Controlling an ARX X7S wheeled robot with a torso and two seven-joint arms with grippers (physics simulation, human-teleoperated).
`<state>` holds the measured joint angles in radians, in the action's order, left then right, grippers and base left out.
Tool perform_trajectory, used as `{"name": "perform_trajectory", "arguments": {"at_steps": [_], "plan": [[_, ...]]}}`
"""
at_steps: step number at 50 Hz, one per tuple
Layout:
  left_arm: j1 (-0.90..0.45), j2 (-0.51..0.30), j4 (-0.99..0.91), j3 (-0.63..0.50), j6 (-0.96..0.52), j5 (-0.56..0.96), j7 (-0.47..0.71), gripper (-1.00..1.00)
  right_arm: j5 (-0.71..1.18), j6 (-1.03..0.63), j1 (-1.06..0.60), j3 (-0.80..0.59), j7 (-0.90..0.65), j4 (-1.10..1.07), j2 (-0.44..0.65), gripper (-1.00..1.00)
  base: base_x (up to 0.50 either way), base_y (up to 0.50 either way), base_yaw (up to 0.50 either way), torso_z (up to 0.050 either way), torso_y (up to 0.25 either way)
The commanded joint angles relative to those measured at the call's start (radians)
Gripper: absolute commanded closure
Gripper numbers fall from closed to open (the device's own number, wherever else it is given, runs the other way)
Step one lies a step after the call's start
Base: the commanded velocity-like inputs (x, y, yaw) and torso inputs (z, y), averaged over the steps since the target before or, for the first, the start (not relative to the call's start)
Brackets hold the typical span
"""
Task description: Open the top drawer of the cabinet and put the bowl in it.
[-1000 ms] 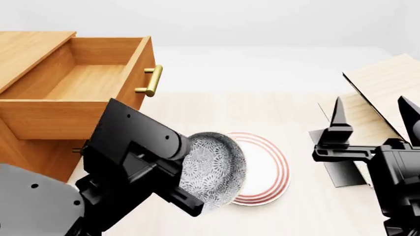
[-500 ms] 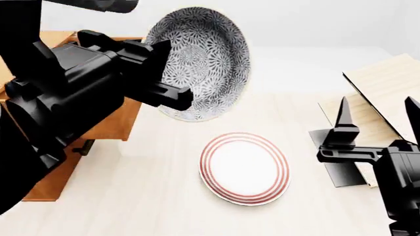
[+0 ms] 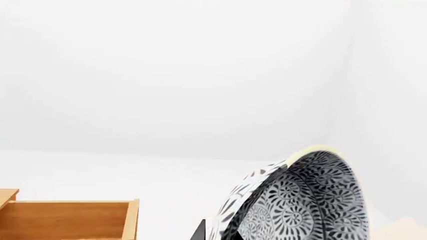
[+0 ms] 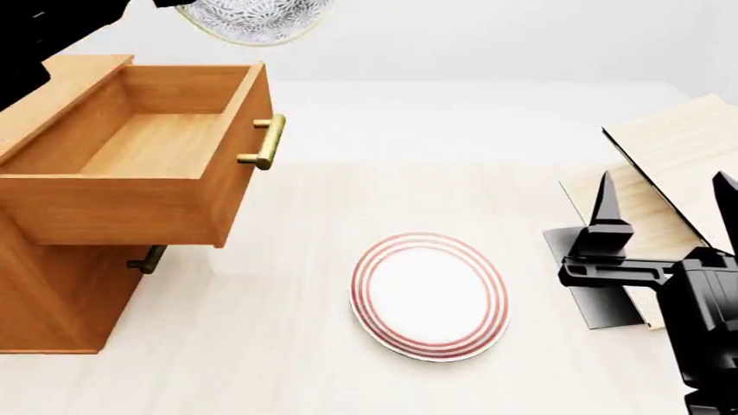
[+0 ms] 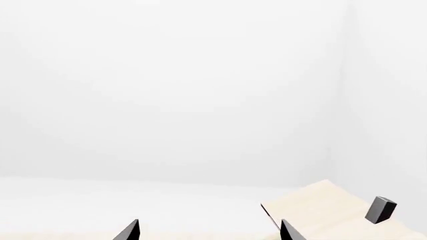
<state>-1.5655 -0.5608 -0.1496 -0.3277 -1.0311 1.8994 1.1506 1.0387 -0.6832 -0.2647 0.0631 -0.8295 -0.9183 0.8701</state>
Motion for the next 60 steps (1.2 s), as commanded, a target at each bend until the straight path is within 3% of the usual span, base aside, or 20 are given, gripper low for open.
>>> {"name": "perform_trajectory", "arguments": {"at_steps": [1, 23, 60], "plan": [[-0.033, 0.012, 0.150, -0.021, 0.025, -0.139, -0.070, 1.00, -0.012, 0.005, 0.002, -0.010, 0.006, 0.008, -0.003, -1.00, 0.00, 0.00, 0.00, 0.000, 0.000], [0.013, 0.008, 0.383, -0.064, 0.114, -0.332, -0.190, 1.00, -0.003, -0.003, -0.017, -0.024, -0.001, 0.018, -0.001, -1.00, 0.00, 0.00, 0.00, 0.000, 0.000], [0.125, 0.031, 0.707, -0.091, 0.296, -0.492, -0.347, 1.00, -0.015, -0.018, -0.053, -0.070, -0.009, 0.036, -0.010, -1.00, 0.00, 0.00, 0.00, 0.000, 0.001]]}}
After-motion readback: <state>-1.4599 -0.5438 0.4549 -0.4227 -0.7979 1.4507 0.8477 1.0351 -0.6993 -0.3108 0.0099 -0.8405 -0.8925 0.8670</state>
